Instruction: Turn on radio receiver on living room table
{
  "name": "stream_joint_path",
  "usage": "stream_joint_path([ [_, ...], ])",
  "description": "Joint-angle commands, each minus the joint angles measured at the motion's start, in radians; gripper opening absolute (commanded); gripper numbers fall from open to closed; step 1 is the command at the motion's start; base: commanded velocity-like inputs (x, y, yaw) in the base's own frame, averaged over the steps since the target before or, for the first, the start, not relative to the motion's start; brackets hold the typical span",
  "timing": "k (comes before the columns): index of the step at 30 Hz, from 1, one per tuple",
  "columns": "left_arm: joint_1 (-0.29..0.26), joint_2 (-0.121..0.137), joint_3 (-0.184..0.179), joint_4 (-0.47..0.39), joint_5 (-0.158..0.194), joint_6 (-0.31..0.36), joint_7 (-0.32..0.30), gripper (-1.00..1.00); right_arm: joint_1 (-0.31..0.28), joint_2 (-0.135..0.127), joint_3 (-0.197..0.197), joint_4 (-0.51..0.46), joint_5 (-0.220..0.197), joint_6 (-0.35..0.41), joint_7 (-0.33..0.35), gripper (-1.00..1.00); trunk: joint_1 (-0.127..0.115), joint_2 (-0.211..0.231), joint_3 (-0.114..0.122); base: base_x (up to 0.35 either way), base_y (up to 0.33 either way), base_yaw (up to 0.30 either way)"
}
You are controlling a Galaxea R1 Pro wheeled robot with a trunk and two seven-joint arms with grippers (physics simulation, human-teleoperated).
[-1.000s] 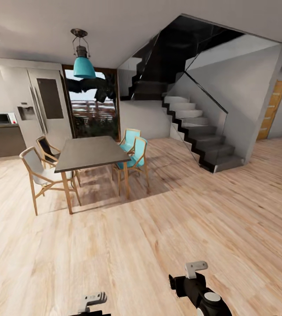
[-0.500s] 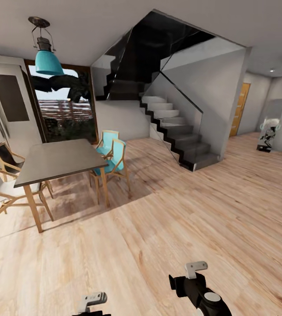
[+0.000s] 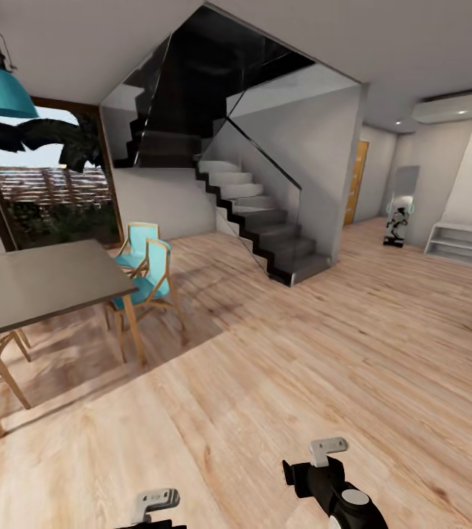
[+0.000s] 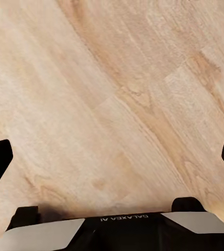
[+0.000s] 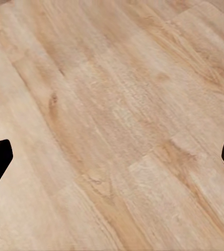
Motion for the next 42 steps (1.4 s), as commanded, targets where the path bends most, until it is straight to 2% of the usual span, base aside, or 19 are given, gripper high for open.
stream_joint_path([
  [1, 0.000, 0.000, 0.000, 0.000, 0.000, 0.000, 0.000, 1.00, 0.000, 0.000, 0.000, 0.000, 0.000, 0.000, 0.000, 1.00, 0.000, 0.000, 0.000, 0.332, 0.000, -0.300],
  [11, 0.000, 0.000, 0.000, 0.000, 0.000, 0.000, 0.001, 1.00, 0.000, -0.001, 0.039, 0.006, 0.000, 0.000, 0.000, 1.00, 0.000, 0.000, 0.000, 0.331, 0.000, -0.300],
  [26, 0.000, 0.000, 0.000, 0.000, 0.000, -0.001, 0.001, 1.00, 0.000, -0.002, 0.041, 0.006, 0.000, 0.000, 0.000, 1.00, 0.000, 0.000, 0.000, 0.329, -0.008, -0.300],
  [42, 0.000, 0.000, 0.000, 0.000, -0.001, -0.001, 0.001, 1.00, 0.000, -0.002, 0.041, 0.006, 0.000, 0.000, 0.000, 1.00, 0.000, 0.000, 0.000, 0.299, -0.124, -0.300],
])
